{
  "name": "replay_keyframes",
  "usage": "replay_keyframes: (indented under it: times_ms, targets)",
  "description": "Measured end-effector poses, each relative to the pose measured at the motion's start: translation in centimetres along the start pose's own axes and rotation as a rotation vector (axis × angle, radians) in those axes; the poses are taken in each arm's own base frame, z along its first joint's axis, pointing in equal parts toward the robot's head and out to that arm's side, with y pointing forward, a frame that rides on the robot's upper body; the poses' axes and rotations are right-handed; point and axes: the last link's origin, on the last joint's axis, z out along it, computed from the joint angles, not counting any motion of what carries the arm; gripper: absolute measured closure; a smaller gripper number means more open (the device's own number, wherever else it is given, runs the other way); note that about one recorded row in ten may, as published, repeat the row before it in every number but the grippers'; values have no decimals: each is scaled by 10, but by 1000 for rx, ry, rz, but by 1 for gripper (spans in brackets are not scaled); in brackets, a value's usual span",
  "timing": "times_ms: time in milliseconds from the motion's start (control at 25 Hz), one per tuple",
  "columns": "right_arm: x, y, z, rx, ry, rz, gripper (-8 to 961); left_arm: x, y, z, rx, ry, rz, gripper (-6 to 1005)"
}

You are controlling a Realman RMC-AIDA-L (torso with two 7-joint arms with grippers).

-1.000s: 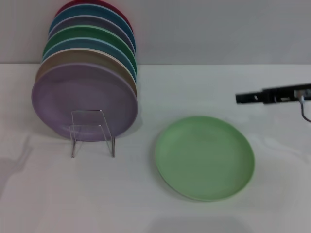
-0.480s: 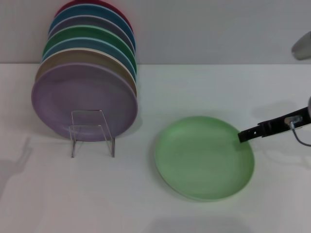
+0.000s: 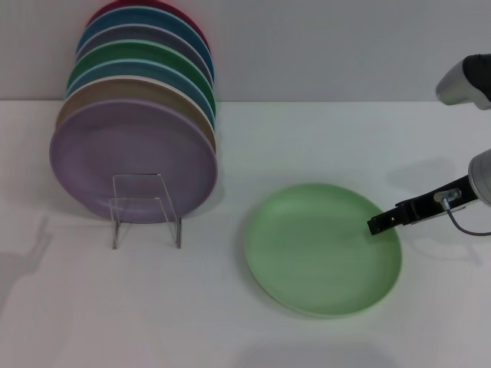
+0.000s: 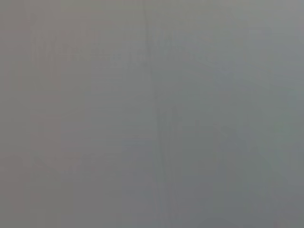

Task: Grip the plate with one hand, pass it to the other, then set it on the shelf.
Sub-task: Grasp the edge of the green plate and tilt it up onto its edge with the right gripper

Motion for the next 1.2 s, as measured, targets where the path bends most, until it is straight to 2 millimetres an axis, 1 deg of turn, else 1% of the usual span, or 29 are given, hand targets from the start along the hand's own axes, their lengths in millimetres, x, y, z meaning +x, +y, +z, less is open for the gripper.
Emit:
replay_keyframes:
  times_ms: [720,1200]
  targets:
    - [-1,2,19,44,74,-41,150,-1,3,3,-11,-3,-6,161]
    - [-3,3,20,50,75,-54,153,-1,5,6,-22,2,-9,161]
